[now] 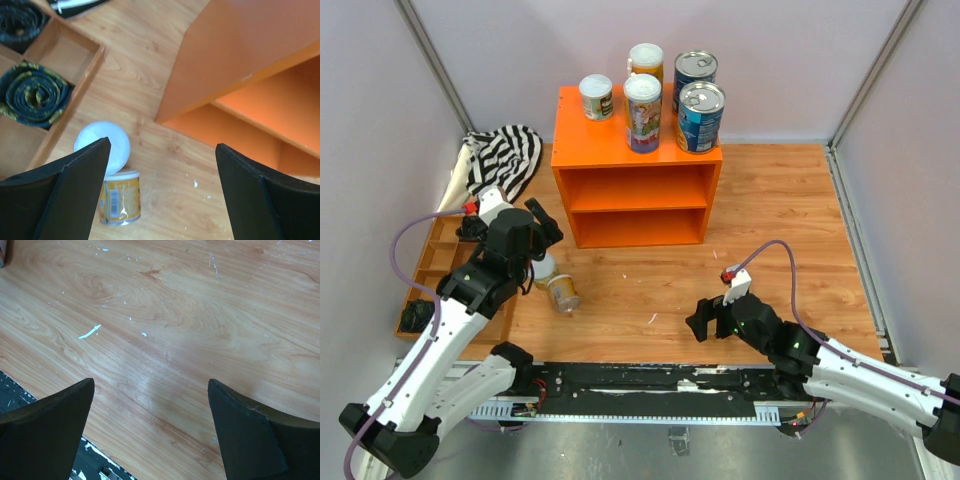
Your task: Place and organize the canned foods onto the counter
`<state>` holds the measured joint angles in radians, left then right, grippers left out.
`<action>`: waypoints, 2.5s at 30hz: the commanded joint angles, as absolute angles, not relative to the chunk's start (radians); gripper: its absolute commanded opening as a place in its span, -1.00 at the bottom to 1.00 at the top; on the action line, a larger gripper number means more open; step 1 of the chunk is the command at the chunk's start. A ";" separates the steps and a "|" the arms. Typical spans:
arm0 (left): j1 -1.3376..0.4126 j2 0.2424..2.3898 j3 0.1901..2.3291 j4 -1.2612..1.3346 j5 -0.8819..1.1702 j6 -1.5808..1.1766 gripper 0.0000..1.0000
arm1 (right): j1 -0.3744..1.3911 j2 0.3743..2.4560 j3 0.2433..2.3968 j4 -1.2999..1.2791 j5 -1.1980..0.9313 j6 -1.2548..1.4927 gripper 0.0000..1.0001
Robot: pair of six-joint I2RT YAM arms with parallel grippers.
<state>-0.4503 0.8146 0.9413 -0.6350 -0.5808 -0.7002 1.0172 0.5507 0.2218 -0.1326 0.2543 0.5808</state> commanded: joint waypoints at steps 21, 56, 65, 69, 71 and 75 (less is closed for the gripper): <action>-0.739 0.759 0.582 -0.742 -0.628 -1.121 0.85 | 1.026 0.502 0.189 -0.133 0.248 0.619 0.93; -0.654 0.947 0.446 -0.463 -0.647 -0.993 0.93 | 1.026 0.530 0.137 -0.070 0.255 0.623 0.94; -0.652 1.008 0.434 -0.401 -0.633 -0.959 0.87 | 1.026 0.561 0.131 -0.042 0.258 0.623 0.94; -0.652 1.014 0.414 -0.374 -0.619 -0.956 0.77 | 1.026 0.566 0.127 -0.035 0.262 0.623 0.95; -0.652 1.014 0.401 -0.358 -0.612 -0.953 0.71 | 1.026 0.566 0.125 -0.033 0.264 0.623 0.94; -0.652 1.018 0.387 -0.333 -0.592 -0.940 0.43 | 1.026 0.566 0.123 -0.029 0.265 0.623 0.94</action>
<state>-0.6567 1.0126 0.4000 -0.3866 -0.6033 -0.9592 1.0172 0.5678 0.1383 -0.0505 0.2440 0.6075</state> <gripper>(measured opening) 0.781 0.972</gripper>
